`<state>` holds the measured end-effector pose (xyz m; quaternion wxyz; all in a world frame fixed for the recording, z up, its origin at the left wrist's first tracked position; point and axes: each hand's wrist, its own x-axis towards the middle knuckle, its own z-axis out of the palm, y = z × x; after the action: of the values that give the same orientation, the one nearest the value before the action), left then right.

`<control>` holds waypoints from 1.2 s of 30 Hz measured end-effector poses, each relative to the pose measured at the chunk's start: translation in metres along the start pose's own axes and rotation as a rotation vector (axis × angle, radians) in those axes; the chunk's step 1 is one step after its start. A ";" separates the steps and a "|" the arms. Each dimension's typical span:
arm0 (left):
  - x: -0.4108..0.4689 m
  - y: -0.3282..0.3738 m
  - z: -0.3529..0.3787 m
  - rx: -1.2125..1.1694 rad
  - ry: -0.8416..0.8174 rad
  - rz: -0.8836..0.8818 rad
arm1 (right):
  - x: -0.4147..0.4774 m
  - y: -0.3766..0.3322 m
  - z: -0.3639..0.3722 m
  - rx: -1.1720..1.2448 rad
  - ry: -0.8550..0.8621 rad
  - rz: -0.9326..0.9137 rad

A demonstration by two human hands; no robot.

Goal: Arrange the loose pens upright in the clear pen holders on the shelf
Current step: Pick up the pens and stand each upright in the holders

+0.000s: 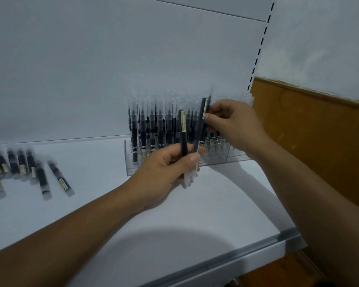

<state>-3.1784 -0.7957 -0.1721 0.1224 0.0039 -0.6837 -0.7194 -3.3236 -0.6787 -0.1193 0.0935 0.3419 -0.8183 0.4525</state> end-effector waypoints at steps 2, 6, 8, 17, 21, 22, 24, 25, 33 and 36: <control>-0.001 0.001 -0.001 0.025 0.021 0.008 | -0.001 0.002 0.002 -0.113 -0.096 0.022; -0.002 0.002 0.000 0.083 0.040 0.059 | -0.004 0.003 0.006 -0.173 -0.116 0.021; -0.002 0.004 0.001 0.101 0.058 0.085 | -0.007 0.002 0.004 -0.178 -0.130 0.021; -0.002 0.002 0.001 0.054 0.109 0.124 | -0.040 -0.004 -0.009 -0.096 0.270 -0.489; -0.003 0.002 0.002 0.055 0.092 0.147 | -0.042 0.002 -0.002 -0.293 0.104 -0.681; -0.004 0.003 0.002 0.063 0.088 0.152 | -0.042 0.004 -0.001 -0.324 0.074 -0.699; -0.005 0.005 0.003 0.084 0.081 0.166 | -0.041 0.004 -0.001 -0.369 0.073 -0.731; -0.005 0.006 0.003 0.094 0.082 0.171 | -0.041 0.004 -0.002 -0.390 0.092 -0.742; -0.001 0.005 -0.003 0.033 0.137 0.122 | -0.024 0.007 -0.025 0.006 0.283 -0.300; -0.001 0.004 -0.002 0.047 0.133 0.136 | -0.019 0.003 -0.022 0.133 0.265 -0.194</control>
<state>-3.1760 -0.7979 -0.1690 0.2159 0.0080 -0.6895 -0.6913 -3.3147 -0.6507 -0.1179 0.2210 0.3623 -0.7301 0.5356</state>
